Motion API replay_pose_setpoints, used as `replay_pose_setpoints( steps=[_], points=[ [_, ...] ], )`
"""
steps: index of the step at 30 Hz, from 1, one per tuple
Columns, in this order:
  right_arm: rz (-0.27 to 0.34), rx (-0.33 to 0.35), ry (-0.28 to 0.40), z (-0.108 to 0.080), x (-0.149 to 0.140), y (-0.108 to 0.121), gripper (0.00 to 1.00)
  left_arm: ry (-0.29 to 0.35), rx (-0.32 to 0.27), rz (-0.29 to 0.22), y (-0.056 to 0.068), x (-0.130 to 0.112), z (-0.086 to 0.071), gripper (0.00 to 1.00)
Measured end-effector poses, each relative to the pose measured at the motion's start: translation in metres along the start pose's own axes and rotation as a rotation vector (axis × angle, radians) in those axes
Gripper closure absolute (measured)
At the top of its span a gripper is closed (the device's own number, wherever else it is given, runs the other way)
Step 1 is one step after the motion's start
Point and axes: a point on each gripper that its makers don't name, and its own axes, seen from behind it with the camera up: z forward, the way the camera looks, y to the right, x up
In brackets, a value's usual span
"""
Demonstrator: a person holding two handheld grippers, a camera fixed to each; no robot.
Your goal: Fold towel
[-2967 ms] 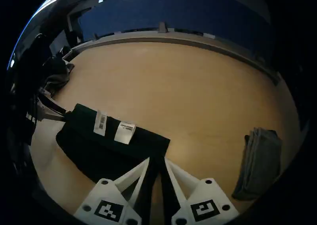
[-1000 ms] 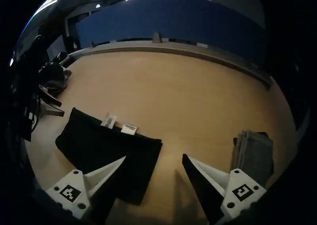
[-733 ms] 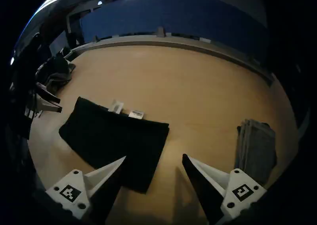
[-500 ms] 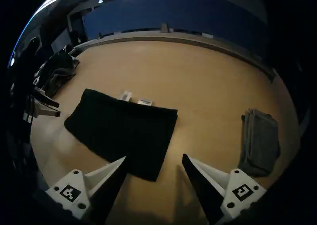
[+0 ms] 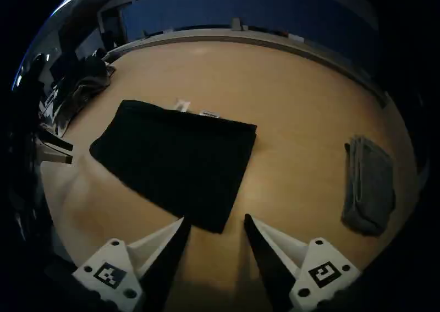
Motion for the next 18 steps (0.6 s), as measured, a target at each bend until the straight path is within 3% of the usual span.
replay_pose_setpoints(
  steps=[2,6,12,18],
  points=[
    [0.005,0.010,-0.008,0.001,-0.002,-0.001,0.42,-0.001,-0.001,-0.005,0.001,-0.003,-0.001,0.08],
    [0.012,0.015,-0.012,0.004,-0.004,-0.001,0.46,-0.003,-0.003,-0.015,0.002,-0.007,-0.003,0.08],
    [0.019,0.009,-0.021,0.005,-0.005,0.001,0.81,-0.006,-0.008,-0.020,0.004,-0.011,-0.002,0.08],
    [0.030,0.020,-0.019,0.003,-0.005,-0.002,0.93,-0.015,-0.006,-0.016,0.005,-0.017,-0.003,0.08]
  ],
)
